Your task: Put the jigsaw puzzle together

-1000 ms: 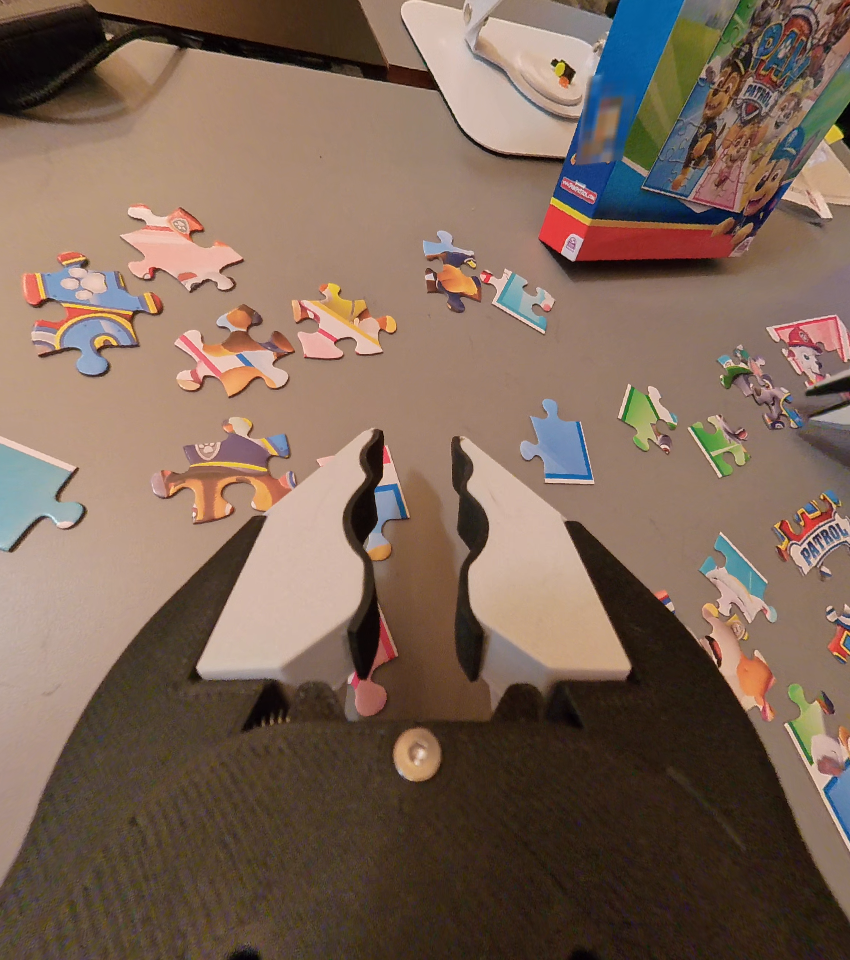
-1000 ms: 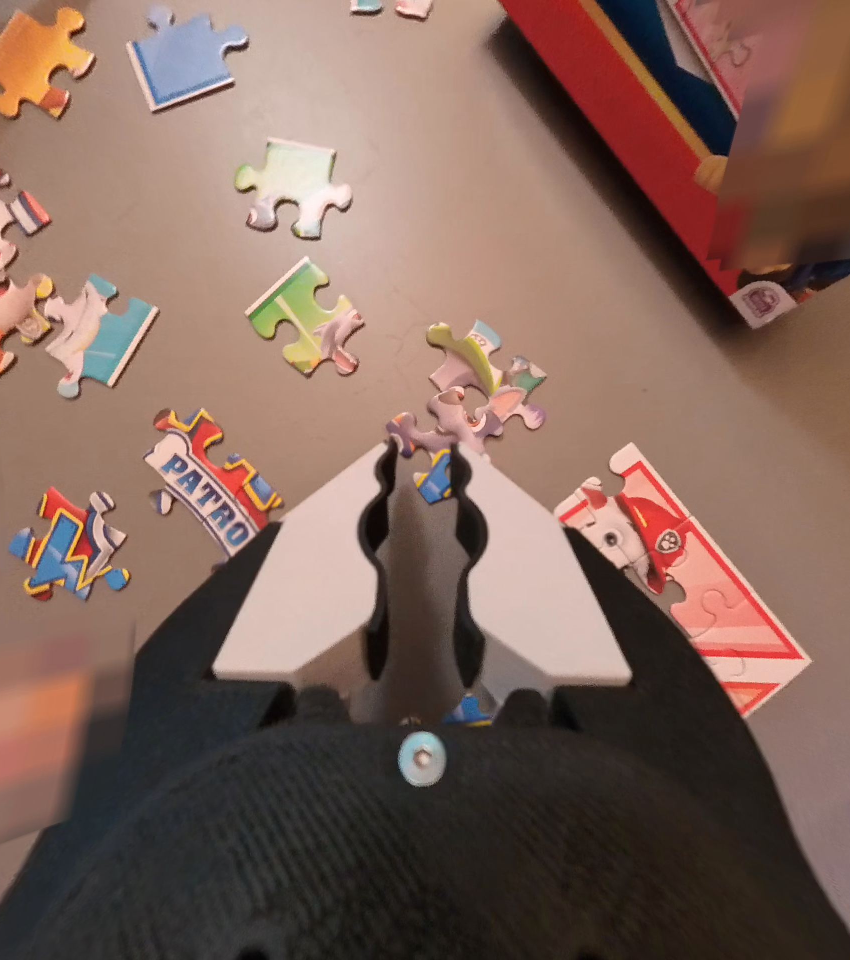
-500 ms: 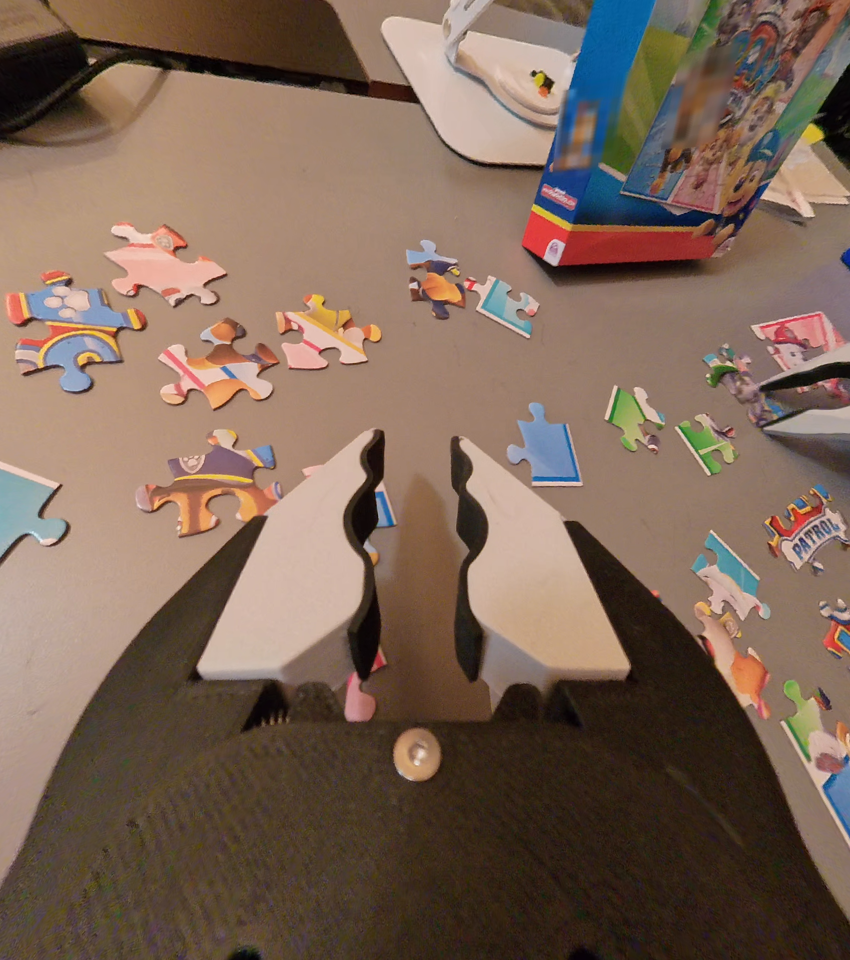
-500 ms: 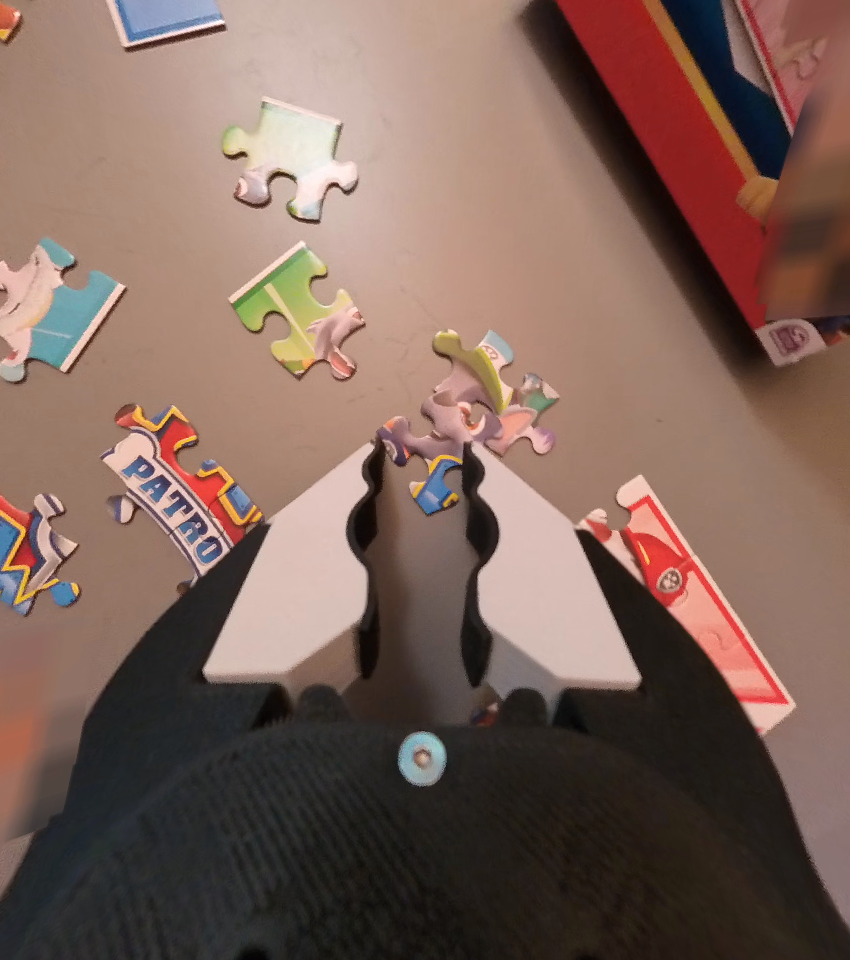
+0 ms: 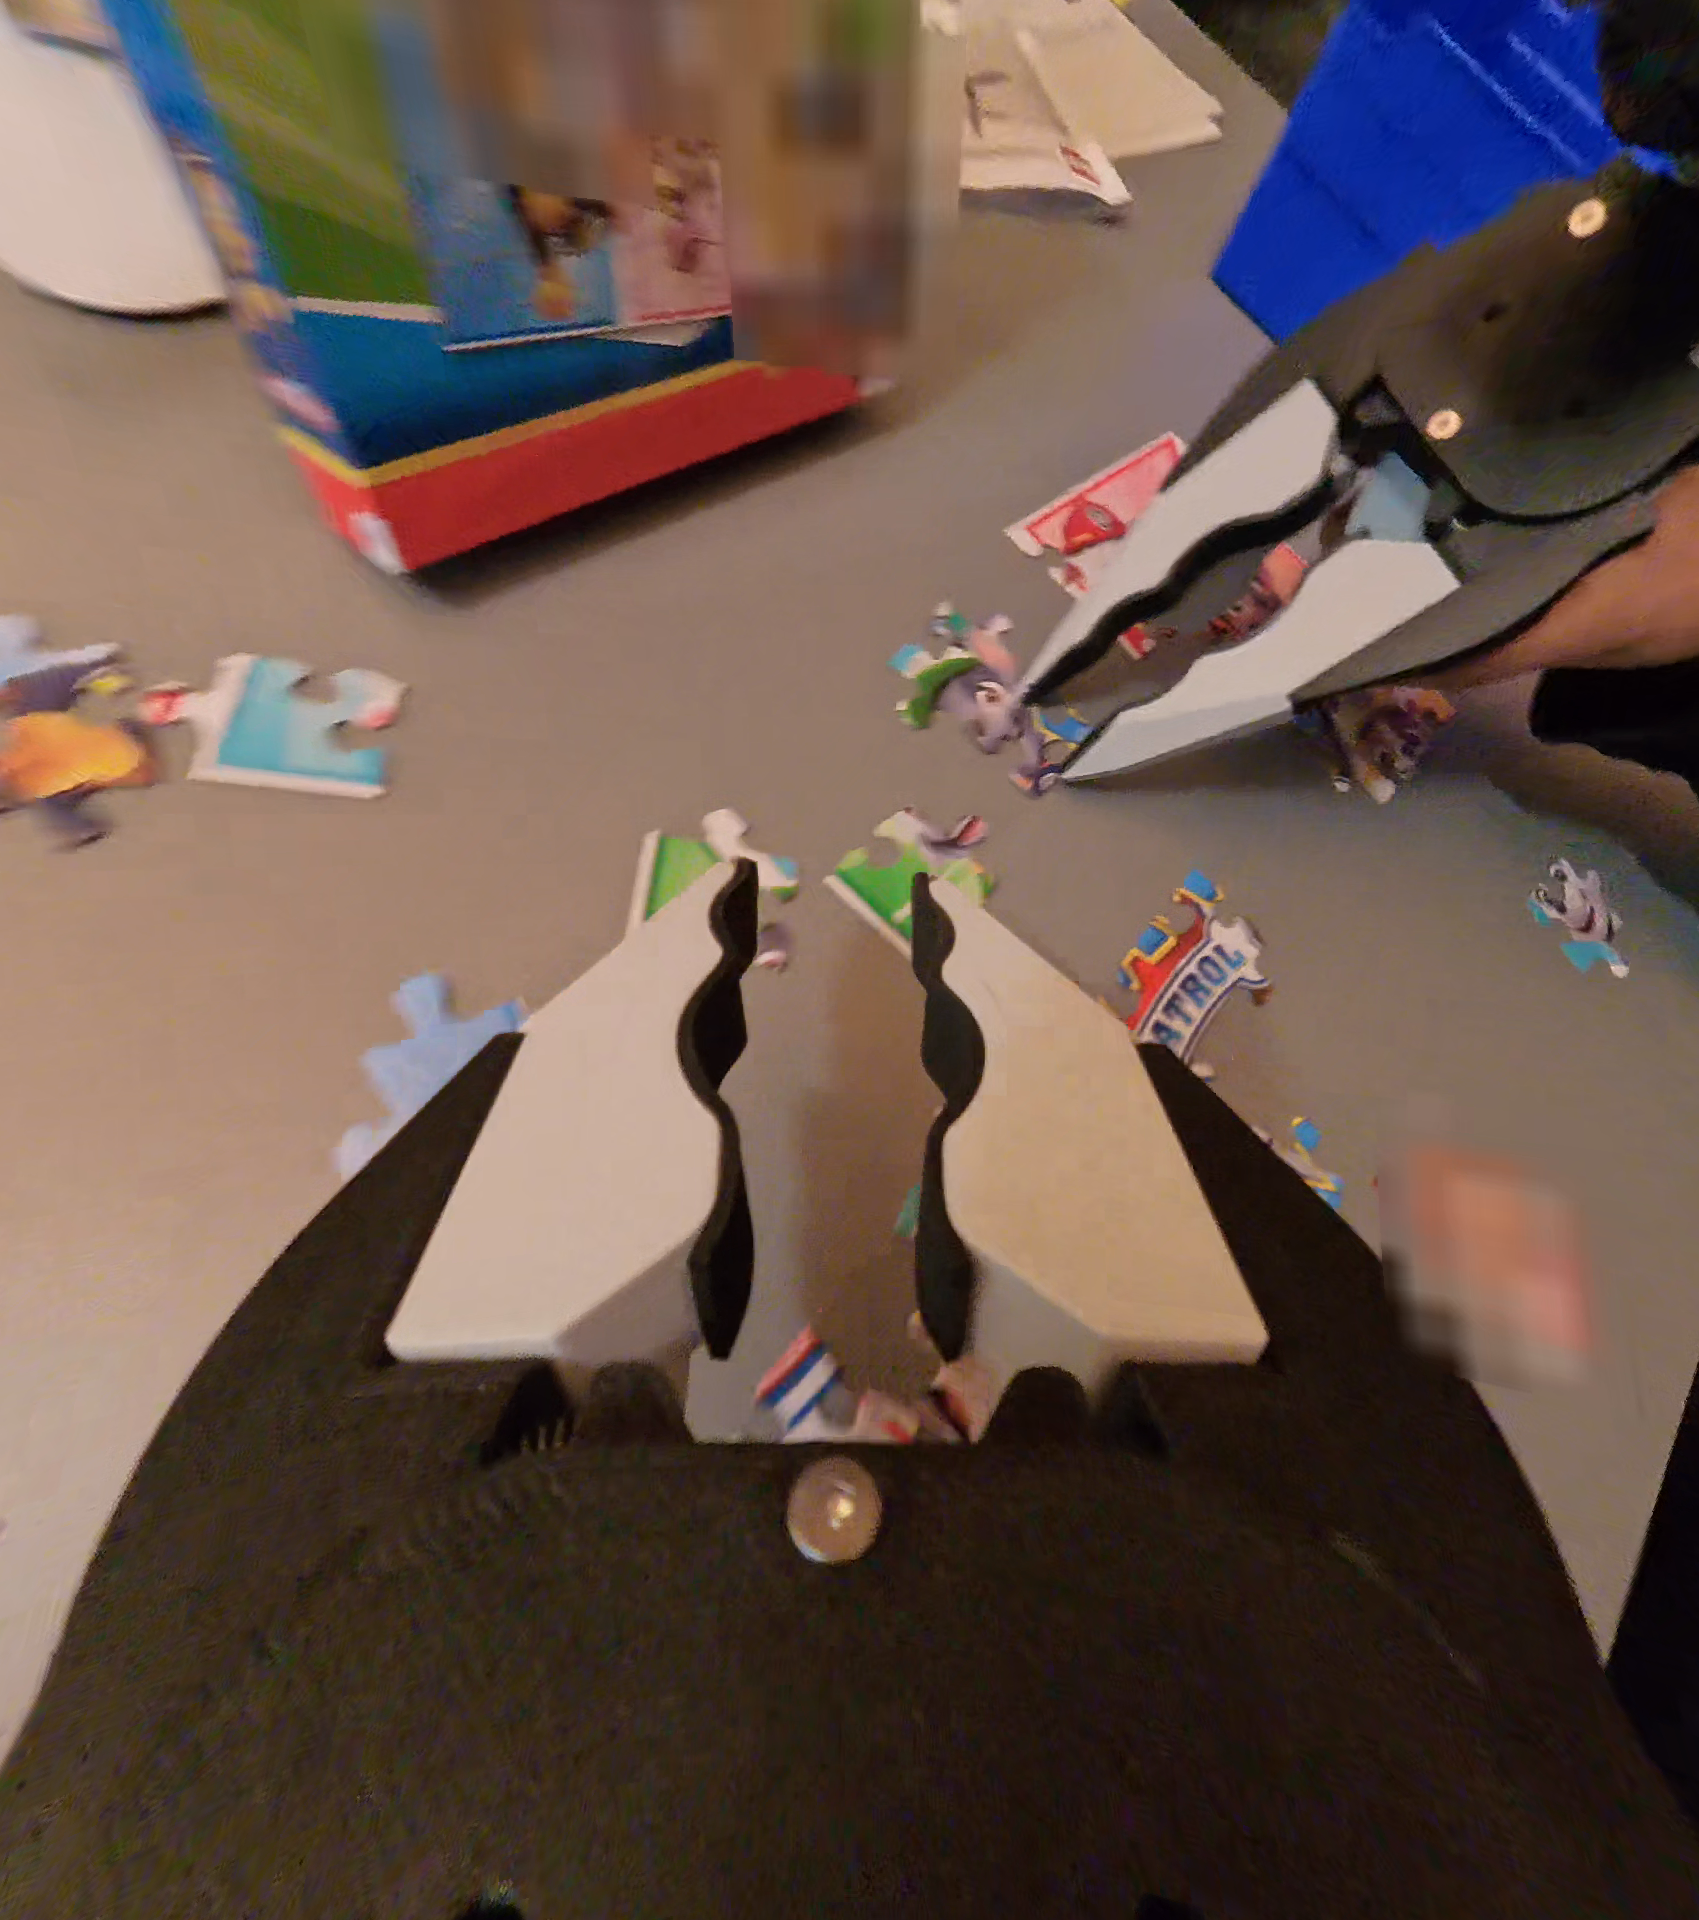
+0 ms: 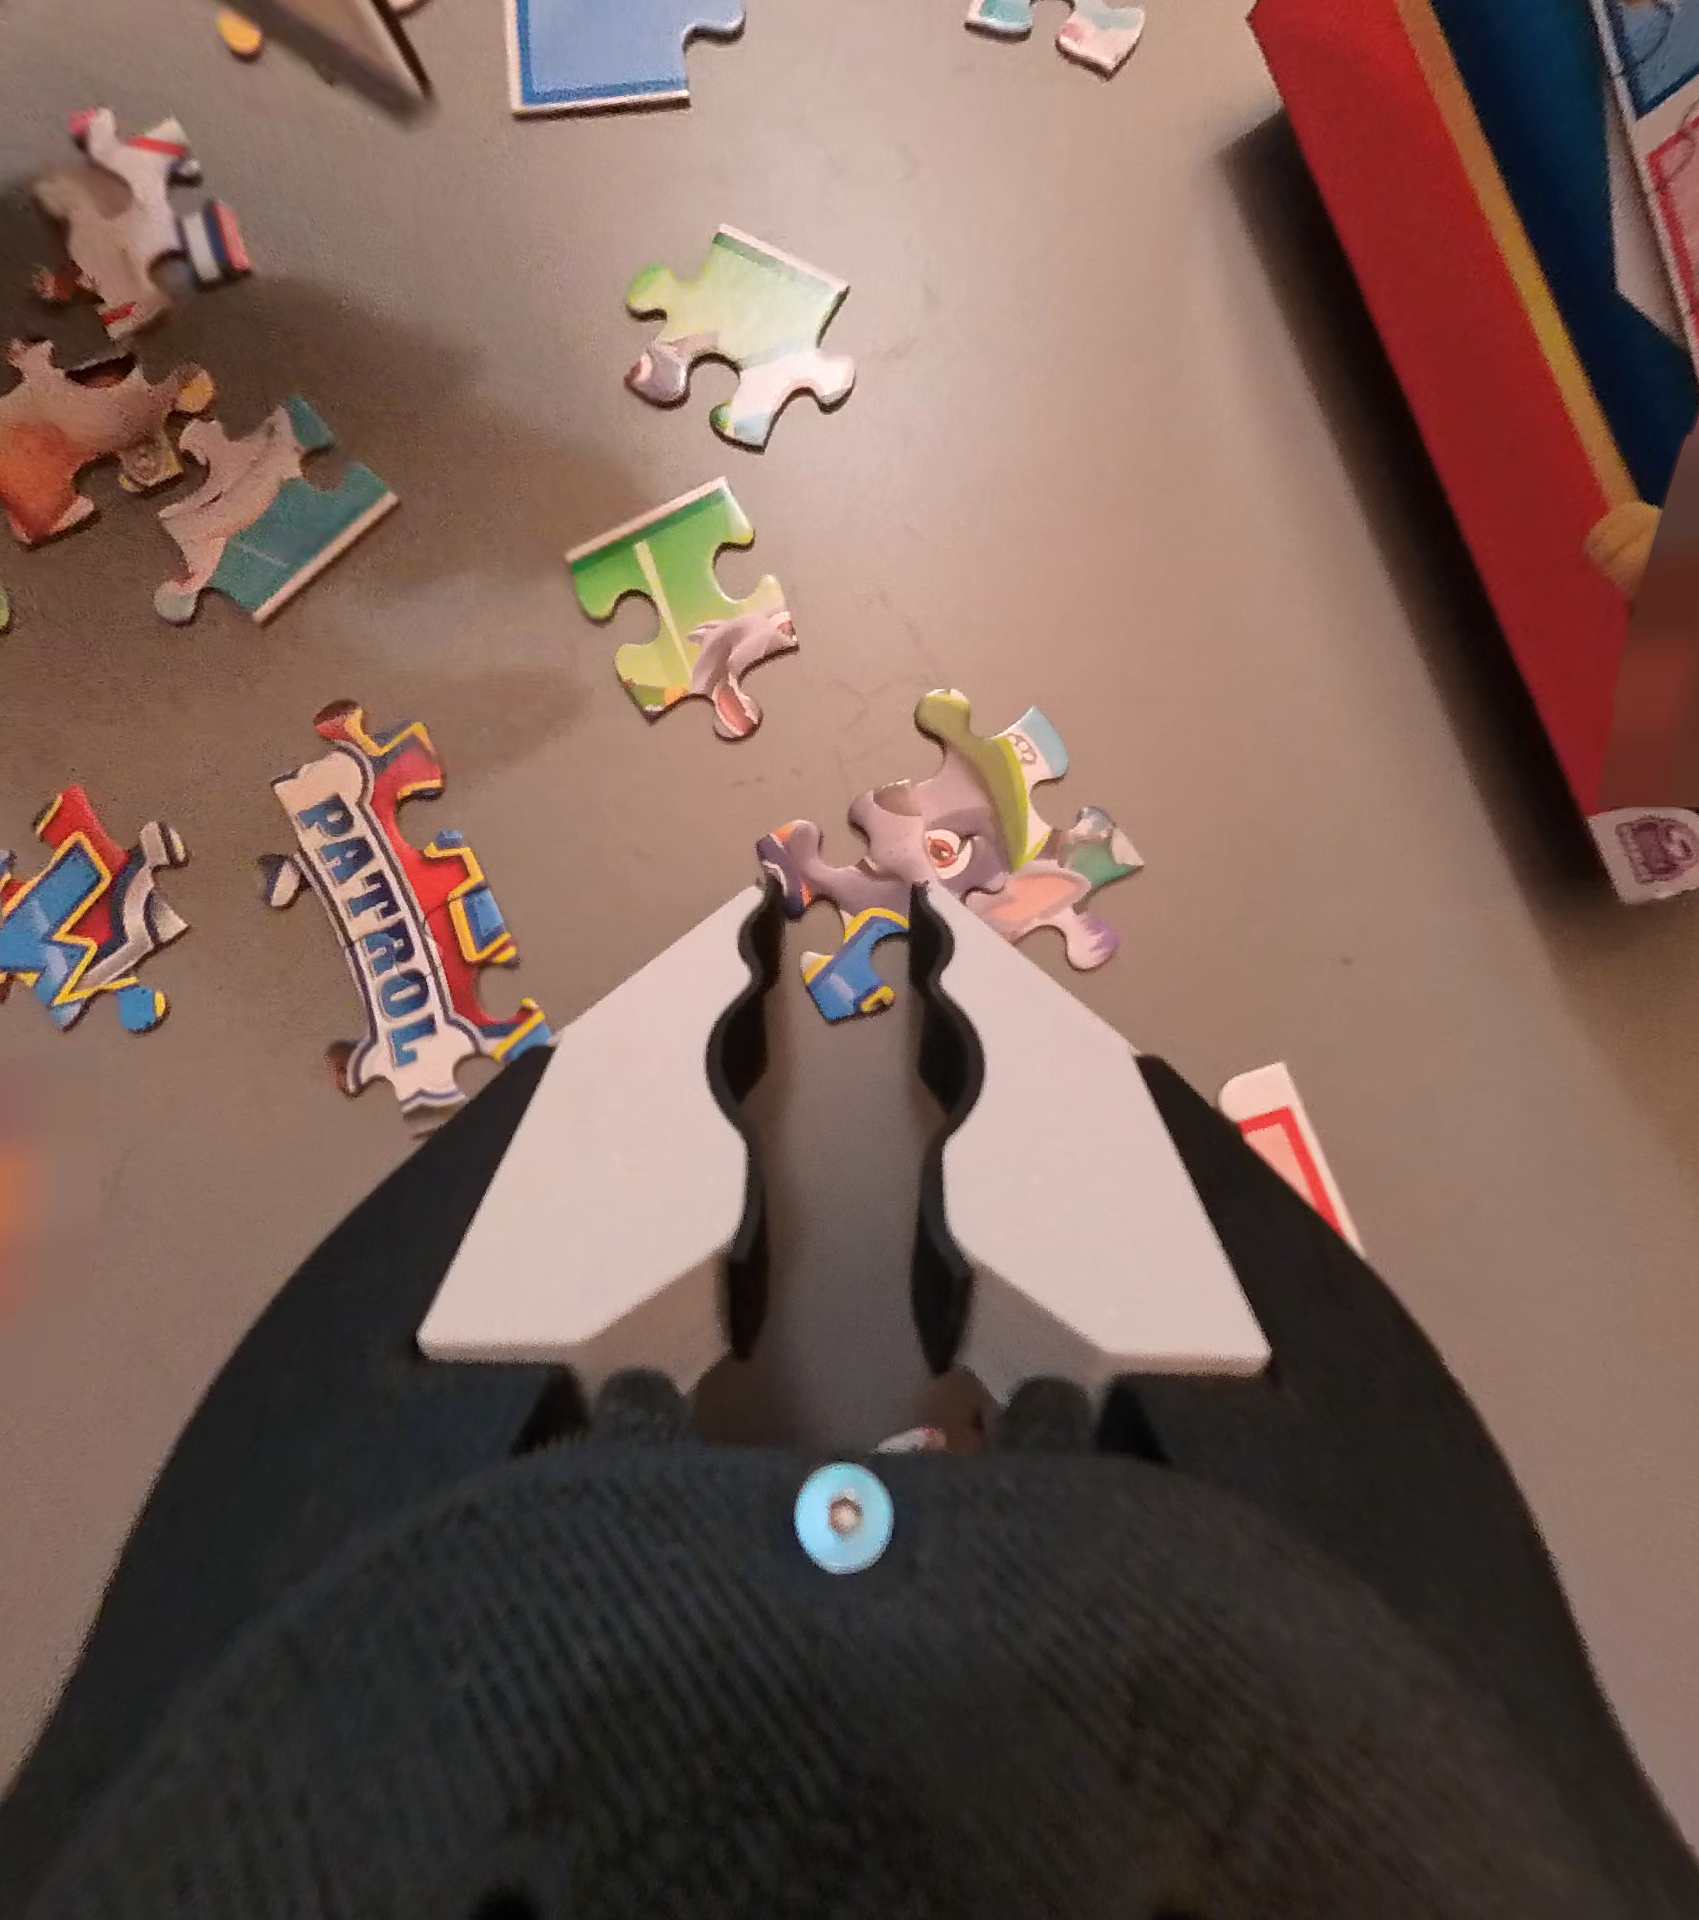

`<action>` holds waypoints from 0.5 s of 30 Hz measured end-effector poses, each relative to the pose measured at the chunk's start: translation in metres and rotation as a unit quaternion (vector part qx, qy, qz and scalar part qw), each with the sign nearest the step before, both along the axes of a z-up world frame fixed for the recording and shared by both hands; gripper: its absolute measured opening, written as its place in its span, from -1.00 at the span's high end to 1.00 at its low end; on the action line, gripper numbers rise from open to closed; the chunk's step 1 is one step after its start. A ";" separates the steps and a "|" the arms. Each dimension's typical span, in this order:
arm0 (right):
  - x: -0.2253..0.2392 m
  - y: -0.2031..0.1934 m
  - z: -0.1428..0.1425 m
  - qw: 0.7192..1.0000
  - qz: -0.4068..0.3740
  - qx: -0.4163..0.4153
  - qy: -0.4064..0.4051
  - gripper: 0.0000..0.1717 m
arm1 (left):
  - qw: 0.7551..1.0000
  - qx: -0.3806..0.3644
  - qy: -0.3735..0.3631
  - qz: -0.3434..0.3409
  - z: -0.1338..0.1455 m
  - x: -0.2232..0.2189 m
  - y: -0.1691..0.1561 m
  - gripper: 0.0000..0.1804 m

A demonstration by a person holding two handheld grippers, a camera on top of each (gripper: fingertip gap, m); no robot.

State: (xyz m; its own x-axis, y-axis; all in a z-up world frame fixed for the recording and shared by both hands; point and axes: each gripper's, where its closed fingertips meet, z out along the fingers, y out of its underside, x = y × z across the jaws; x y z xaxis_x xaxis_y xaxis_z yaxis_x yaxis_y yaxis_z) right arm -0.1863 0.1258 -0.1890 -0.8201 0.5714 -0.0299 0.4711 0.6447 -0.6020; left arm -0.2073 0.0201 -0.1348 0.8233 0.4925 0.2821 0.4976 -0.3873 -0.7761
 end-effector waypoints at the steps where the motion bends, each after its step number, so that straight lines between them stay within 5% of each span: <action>1: 0.000 0.000 0.000 1.000 0.007 -0.003 -0.003 0.74 | 1.000 -0.009 -0.002 -0.010 -0.002 0.001 0.012 0.70; 7: 0.003 0.000 0.003 0.999 0.038 -0.026 -0.024 0.68 | 0.997 -0.057 -0.042 -0.043 -0.026 -0.009 0.065 0.70; 11: 0.002 0.001 0.018 0.996 0.028 -0.082 -0.036 0.64 | 0.993 -0.106 -0.038 -0.036 -0.044 -0.022 0.083 0.66; 15: -0.006 0.017 0.013 0.998 0.017 -0.055 -0.032 0.66 | 0.990 -0.133 -0.039 -0.030 -0.056 -0.026 0.094 0.63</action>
